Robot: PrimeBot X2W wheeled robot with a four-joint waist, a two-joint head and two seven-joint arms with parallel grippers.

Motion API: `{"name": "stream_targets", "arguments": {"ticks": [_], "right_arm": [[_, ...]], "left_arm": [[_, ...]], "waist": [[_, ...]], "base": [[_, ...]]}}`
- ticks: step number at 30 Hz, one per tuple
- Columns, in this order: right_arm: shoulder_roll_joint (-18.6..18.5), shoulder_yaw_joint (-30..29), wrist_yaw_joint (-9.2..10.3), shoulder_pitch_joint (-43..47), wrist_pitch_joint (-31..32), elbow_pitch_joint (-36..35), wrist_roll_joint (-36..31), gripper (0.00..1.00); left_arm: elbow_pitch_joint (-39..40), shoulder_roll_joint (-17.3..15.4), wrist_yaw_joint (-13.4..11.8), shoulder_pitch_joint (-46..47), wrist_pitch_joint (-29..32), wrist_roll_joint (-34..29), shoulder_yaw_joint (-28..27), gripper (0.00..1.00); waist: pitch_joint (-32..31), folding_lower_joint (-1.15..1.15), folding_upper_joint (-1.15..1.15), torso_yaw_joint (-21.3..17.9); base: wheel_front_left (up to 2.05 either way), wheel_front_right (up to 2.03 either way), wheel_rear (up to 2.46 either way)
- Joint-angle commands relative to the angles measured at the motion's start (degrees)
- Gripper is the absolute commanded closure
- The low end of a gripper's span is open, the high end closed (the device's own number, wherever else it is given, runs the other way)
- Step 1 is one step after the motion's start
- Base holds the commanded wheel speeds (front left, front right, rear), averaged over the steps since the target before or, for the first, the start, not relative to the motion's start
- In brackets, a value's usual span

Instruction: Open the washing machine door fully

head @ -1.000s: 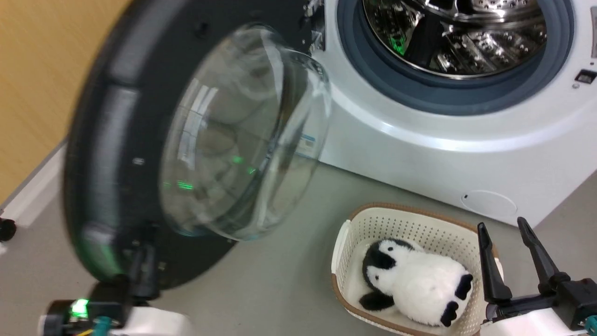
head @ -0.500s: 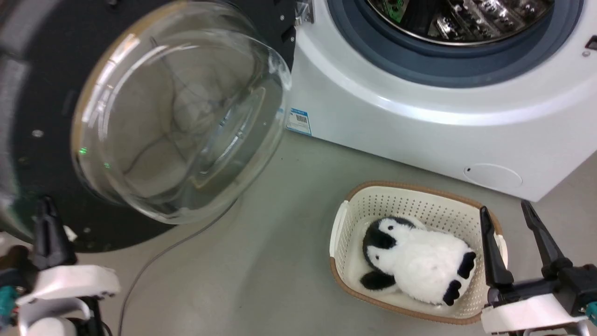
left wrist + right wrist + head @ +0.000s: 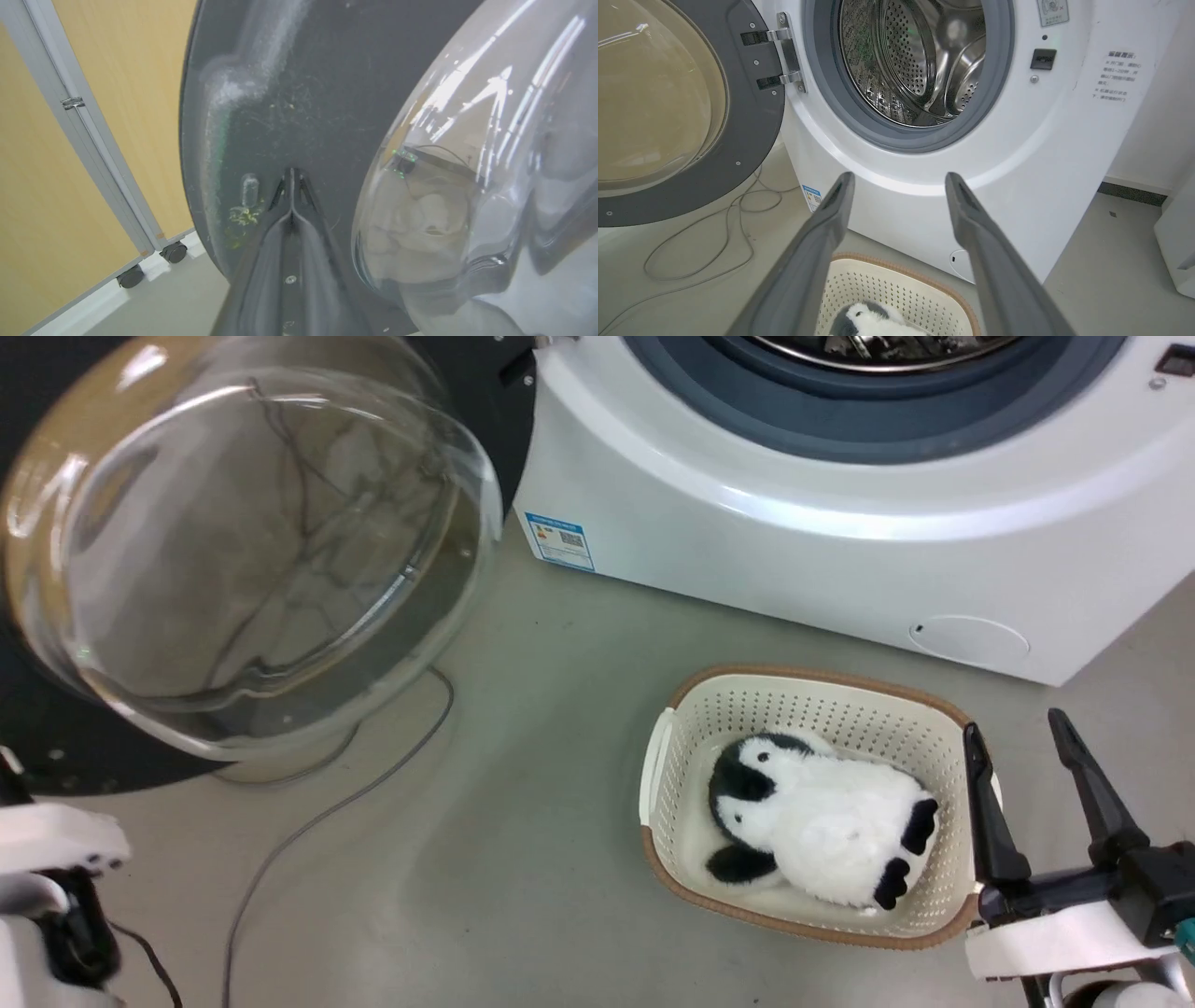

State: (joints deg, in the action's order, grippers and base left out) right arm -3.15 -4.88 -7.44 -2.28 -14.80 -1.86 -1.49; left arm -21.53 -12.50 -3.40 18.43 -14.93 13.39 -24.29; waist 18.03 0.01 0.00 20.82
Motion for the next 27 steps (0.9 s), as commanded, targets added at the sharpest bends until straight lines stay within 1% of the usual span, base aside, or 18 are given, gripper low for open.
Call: {"name": "stream_targets", "arguments": {"ticks": [1,8,17,21,27], "right_arm": [[-0.34,-0.09,-0.05,-1.13,-0.19,-0.15,0.01,0.0],[-0.66,0.04,-0.05,-1.91,-0.19,0.01,0.04,0.0],[-0.69,0.04,-0.05,-2.59,-0.19,0.23,0.06,0.0],[-0.6,-0.17,-0.05,-2.5,-0.19,0.33,0.08,0.0],[-0.34,-0.24,-0.05,-2.09,-0.19,0.6,0.25,0.0]], "left_arm": [[-1.79,-0.96,0.69,2.41,-0.07,0.7,-1.28,1.0],[-8.99,-4.18,2.8,8.5,-0.07,0.71,-4.07,1.0],[-16.51,-7.5,3.9,13.47,-0.07,-0.06,-6.21,1.0],[-18.53,-8.11,4.34,14.36,-0.07,-0.59,-7.06,1.0],[-17.18,-7.11,5.48,12.91,-0.07,-2.28,-7.76,1.0]], "waist": [[0.54,-0.01,0.0,-0.43],[1.69,-0.01,0.0,-1.43],[1.99,-0.01,0.0,-2.7],[1.71,-0.01,0.0,-3.21],[0.3,-0.01,0.0,-3.64]], "base": [[0.0,0.0,0.0],[0.0,0.0,0.0],[0.0,0.0,0.0],[0.0,0.0,0.0],[0.0,0.0,0.0]]}}
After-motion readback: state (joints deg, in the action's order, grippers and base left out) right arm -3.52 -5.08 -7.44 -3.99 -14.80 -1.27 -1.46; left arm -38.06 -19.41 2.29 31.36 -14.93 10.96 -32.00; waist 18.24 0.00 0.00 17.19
